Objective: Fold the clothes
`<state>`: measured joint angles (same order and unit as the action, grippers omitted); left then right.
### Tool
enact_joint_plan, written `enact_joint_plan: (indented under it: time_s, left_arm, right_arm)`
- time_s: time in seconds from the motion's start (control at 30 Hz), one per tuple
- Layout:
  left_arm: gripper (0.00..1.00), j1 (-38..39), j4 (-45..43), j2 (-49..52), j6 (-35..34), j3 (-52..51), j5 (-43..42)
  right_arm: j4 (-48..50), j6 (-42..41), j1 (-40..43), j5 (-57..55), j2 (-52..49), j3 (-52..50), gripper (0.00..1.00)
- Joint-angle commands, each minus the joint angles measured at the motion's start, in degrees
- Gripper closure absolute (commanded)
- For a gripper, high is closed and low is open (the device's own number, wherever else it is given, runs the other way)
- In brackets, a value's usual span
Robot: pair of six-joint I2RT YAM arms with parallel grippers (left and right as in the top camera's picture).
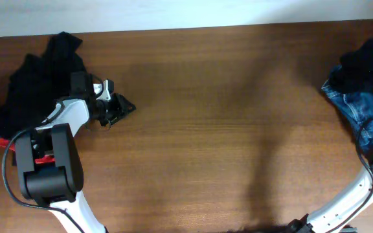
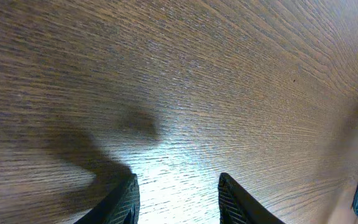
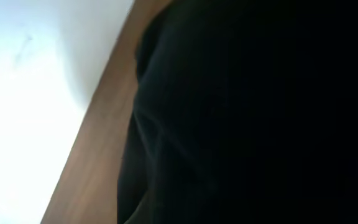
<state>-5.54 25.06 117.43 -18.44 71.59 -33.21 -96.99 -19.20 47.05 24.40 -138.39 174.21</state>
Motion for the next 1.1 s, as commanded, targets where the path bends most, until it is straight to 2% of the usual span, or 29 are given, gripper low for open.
enact_joint_plan:
  time_s: [0.0, 0.2, 0.67, 0.7, 0.73, 0.77, 0.83, 0.9, 1.07]
  left_arm:
    - [0.59, 0.3, 1.1, 0.8, -0.6, -1.0, 2.6]
    - [0.59, 0.3, 1.1, 0.8, -0.6, -1.0, 3.0]
    - [0.59, 0.3, 1.1, 0.8, -0.6, -1.0, 4.1]
    - [0.58, 0.3, 1.1, 0.8, -0.6, -1.0, 4.1]
    - [0.59, 0.3, 1.1, 0.8, -0.6, -1.0, 4.1]
    - [0.59, 0.3, 1.1, 0.8, -0.6, -1.0, 4.1]
    - [0.59, 0.3, 1.1, 0.8, -0.6, -1.0, 4.1]
    - [0.59, 0.3, 1.1, 0.8, -0.6, -1.0, 4.1]
    - [0.59, 0.3, 1.1, 0.8, -0.6, -1.0, 4.5]
  right_arm:
    - [-0.3, 0.1, 2.4, -1.0, 3.2, -4.1, 0.96]
    - [-0.3, -8.8, 5.6, -8.4, 3.2, -13.6, 0.96]
    - [1.1, -9.8, 11.3, -18.1, 3.2, -29.8, 0.94]
    - [1.1, -9.8, 11.5, -18.6, 3.2, -30.5, 0.91]
    - [1.2, -9.8, 11.5, -19.1, 3.2, -31.1, 0.81]
    - [1.4, -9.8, 11.6, -19.5, 3.2, -31.8, 0.67]
    - [1.4, -9.8, 11.6, -20.2, 3.2, -32.9, 0.11]
    - [1.4, -9.8, 11.6, -20.1, 3.2, -33.3, 0.01]
    - [1.7, -8.9, 11.6, -18.4, 3.2, -33.3, 0.01]
